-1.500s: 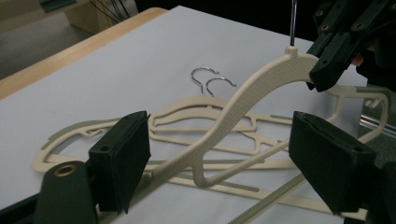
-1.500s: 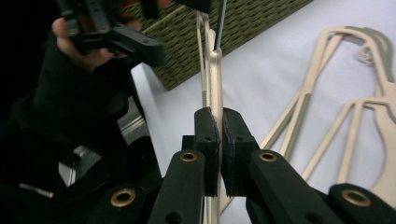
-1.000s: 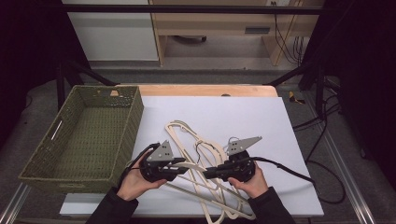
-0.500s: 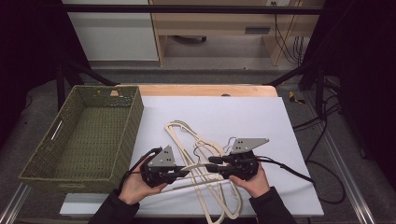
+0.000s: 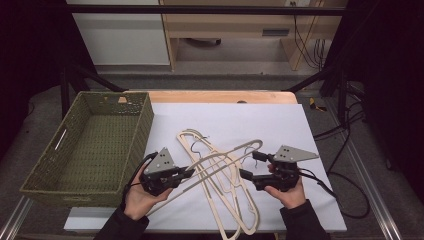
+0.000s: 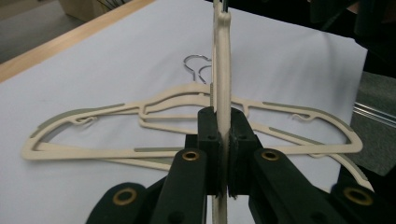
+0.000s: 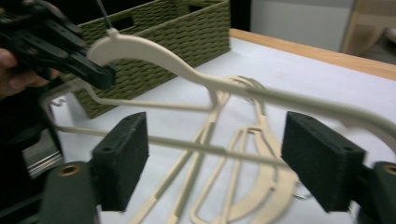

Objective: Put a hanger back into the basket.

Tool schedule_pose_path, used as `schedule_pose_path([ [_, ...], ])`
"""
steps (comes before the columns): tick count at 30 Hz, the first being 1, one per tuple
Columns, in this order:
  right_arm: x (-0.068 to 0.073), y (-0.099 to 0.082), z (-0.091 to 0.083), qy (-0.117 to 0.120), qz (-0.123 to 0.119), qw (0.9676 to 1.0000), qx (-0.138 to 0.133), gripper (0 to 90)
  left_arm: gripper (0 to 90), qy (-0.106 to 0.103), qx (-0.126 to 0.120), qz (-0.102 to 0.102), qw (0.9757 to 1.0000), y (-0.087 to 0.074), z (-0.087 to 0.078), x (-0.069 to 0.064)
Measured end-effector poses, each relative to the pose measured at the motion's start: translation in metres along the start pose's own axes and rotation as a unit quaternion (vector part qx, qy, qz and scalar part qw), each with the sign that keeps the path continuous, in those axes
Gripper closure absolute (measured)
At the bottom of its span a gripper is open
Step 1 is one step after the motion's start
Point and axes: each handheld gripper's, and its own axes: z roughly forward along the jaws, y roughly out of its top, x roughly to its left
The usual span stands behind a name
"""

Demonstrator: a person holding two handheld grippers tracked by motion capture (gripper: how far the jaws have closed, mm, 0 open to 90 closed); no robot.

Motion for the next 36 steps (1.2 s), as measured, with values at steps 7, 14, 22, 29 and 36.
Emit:
schedule_pose_path([
  [7,-0.013,-0.008,-0.019,-0.052,0.017,0.9985,-0.007,7.4,86.2,0.025,-0.021,-0.014,0.9994,0.01,-0.02,0.005],
  [14,-0.018,-0.01,-0.028,-0.078,0.021,0.9967,-0.011,3.6,86.2,0.043,-0.046,-0.014,0.9979,0.028,-0.052,0.013],
  [22,-0.022,-0.012,-0.038,-0.094,0.023,0.9952,-0.018,2.3,86.2,0.049,-0.064,-0.011,0.9967,0.046,-0.086,0.033],
  [29,-0.022,-0.012,-0.04,-0.103,0.025,0.9941,-0.021,1.7,86.2,0.07,-0.062,-0.013,0.9955,0.051,-0.107,0.058],
  [36,-0.023,-0.012,-0.042,-0.107,0.028,0.9936,-0.024,1.3,86.2,0.089,-0.056,-0.024,0.9942,0.048,-0.123,0.091],
])
